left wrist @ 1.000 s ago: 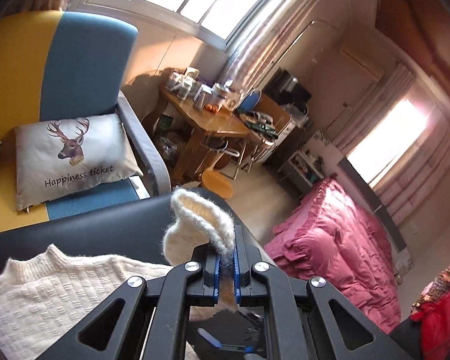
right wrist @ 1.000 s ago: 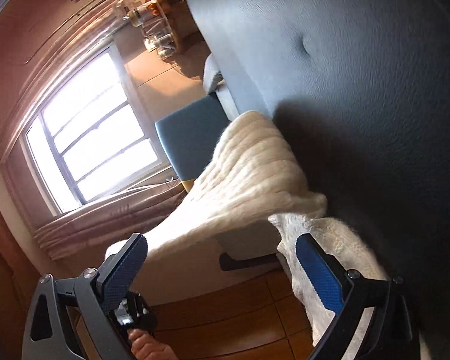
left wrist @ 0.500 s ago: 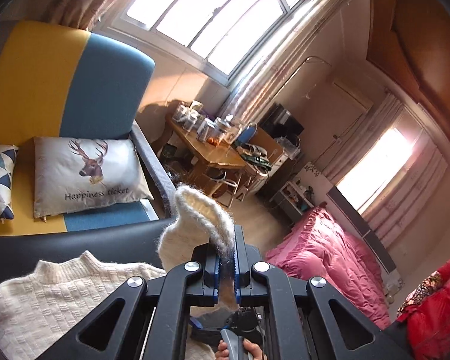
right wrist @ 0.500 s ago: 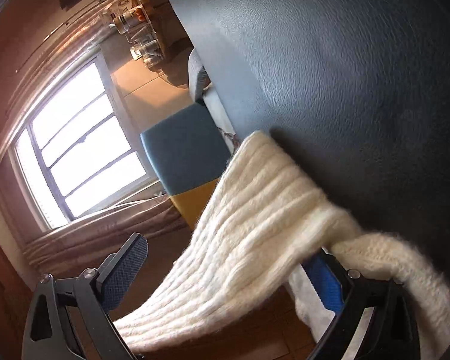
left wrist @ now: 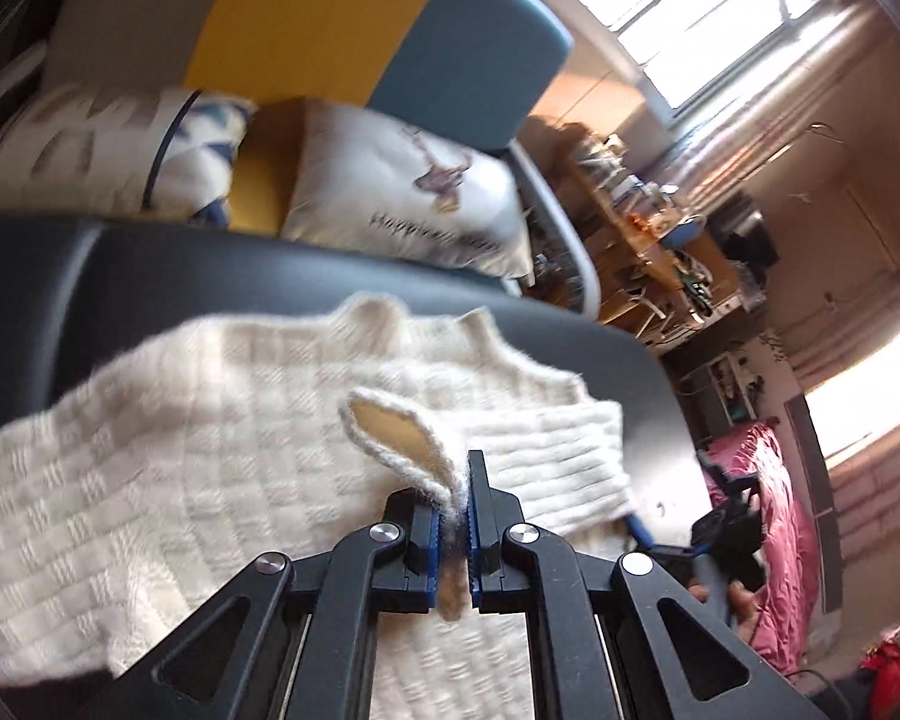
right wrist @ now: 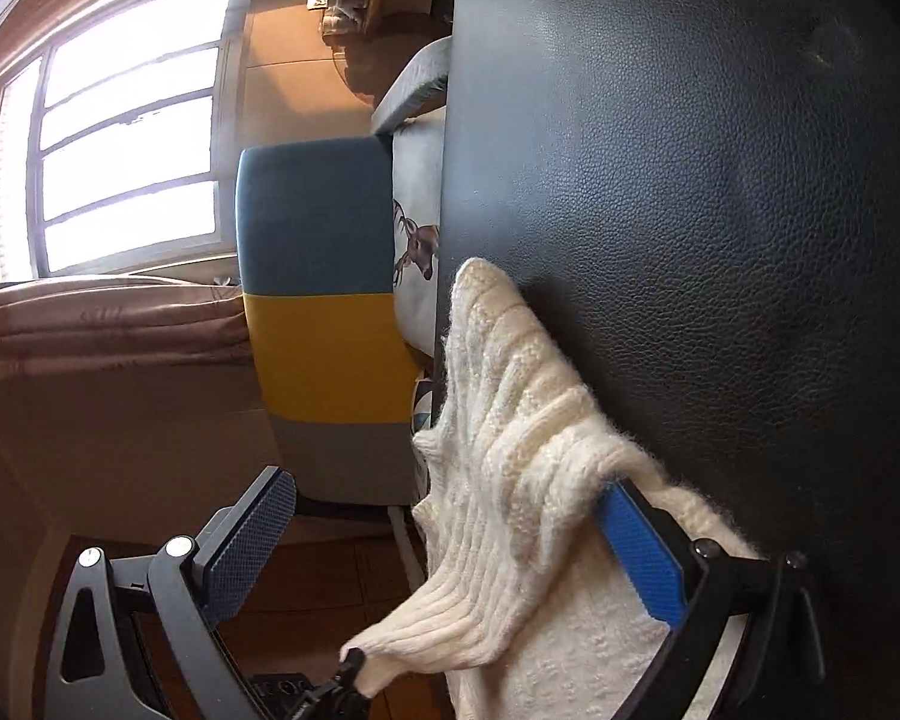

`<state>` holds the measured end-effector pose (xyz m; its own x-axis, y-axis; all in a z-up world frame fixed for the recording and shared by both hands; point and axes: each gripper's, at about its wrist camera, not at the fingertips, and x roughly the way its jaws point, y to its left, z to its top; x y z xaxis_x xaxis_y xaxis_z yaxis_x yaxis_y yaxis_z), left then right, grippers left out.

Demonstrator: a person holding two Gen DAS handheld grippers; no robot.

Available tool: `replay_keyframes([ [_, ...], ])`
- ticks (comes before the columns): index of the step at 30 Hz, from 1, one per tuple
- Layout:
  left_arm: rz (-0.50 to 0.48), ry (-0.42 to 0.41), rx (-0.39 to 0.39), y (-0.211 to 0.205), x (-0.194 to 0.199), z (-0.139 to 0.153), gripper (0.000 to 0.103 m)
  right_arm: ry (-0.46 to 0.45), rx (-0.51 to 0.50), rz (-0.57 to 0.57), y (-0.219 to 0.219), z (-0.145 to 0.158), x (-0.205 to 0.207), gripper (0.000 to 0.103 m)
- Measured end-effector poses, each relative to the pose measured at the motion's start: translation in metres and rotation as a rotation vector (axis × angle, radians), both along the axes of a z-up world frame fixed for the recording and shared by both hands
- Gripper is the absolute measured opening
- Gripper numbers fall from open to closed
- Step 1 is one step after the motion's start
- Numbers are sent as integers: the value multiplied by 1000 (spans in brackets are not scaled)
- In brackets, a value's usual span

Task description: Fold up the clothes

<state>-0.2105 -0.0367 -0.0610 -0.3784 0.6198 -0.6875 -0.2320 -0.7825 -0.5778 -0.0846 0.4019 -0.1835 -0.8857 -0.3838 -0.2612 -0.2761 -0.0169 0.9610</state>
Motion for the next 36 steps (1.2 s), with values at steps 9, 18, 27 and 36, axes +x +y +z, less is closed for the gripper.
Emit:
replay_keyframes([
  [9,30,33,88,-11,-1,15,7,77,4,-99,-6,15,3,103],
  [18,70,-116,-104,-33,3,-65,7,-91,166,108,-7,9,19,95],
  [27,116,-210,35,-46,-6,-79,9,-209,612,296,25,61,-37,72],
  [36,52,-56,-86,-25,-9,-64,8,-321,710,496,7,27,-114,15],
])
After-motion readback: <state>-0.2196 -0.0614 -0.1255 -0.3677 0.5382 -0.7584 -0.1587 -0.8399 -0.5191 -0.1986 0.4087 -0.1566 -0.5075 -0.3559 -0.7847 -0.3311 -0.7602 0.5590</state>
